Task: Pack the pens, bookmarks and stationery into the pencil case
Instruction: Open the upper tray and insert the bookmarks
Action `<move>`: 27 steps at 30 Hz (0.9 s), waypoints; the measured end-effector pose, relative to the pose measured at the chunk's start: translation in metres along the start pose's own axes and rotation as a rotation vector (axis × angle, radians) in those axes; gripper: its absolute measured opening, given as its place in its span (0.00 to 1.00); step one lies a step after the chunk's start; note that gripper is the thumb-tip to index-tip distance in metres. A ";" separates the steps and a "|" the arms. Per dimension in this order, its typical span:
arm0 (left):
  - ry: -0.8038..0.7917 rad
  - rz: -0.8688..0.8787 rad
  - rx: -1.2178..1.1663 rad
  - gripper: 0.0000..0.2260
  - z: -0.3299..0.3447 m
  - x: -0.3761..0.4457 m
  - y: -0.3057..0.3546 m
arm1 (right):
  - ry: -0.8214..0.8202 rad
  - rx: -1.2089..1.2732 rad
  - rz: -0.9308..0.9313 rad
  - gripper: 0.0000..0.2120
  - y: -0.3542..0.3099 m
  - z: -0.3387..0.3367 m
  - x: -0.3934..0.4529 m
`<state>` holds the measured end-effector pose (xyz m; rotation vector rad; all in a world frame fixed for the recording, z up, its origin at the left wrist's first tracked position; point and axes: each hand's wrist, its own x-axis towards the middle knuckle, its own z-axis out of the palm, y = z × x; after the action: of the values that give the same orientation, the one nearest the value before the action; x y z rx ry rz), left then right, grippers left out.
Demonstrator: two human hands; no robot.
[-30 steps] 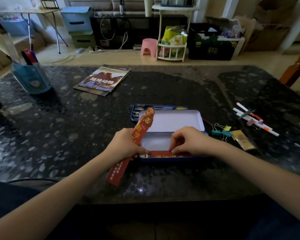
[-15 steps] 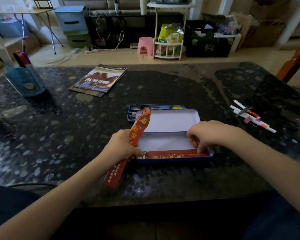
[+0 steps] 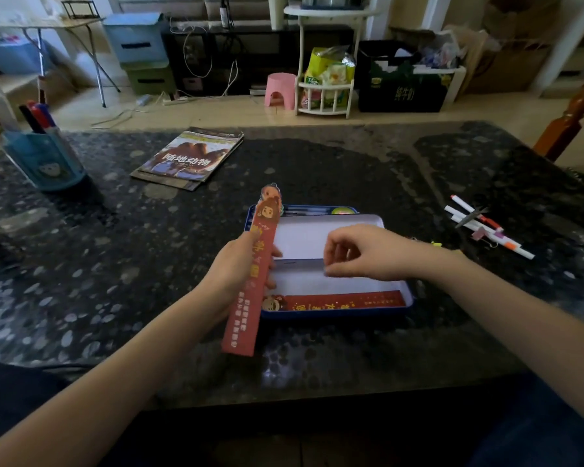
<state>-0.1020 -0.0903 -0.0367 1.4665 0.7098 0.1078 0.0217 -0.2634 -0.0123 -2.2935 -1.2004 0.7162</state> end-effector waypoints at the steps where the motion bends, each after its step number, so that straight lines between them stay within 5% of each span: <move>1: -0.045 0.012 -0.022 0.19 0.003 -0.003 0.000 | 0.016 0.101 -0.001 0.07 -0.005 0.006 0.001; 5: -0.189 0.075 -0.192 0.13 0.008 -0.007 -0.008 | 0.016 0.339 0.050 0.14 -0.019 0.032 0.003; 14: -0.151 0.077 -0.300 0.09 0.009 -0.009 -0.013 | 0.033 0.716 0.186 0.12 -0.019 0.047 0.003; 19: -0.172 0.054 -0.321 0.07 0.009 -0.007 -0.010 | 0.058 0.722 0.227 0.11 -0.016 0.040 0.006; 27: -0.158 0.085 -0.288 0.07 0.006 -0.004 -0.012 | -0.125 0.729 0.233 0.05 -0.013 0.028 0.007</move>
<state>-0.1062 -0.0988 -0.0466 1.2136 0.4814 0.1517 -0.0010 -0.2463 -0.0274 -1.7896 -0.5697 1.1671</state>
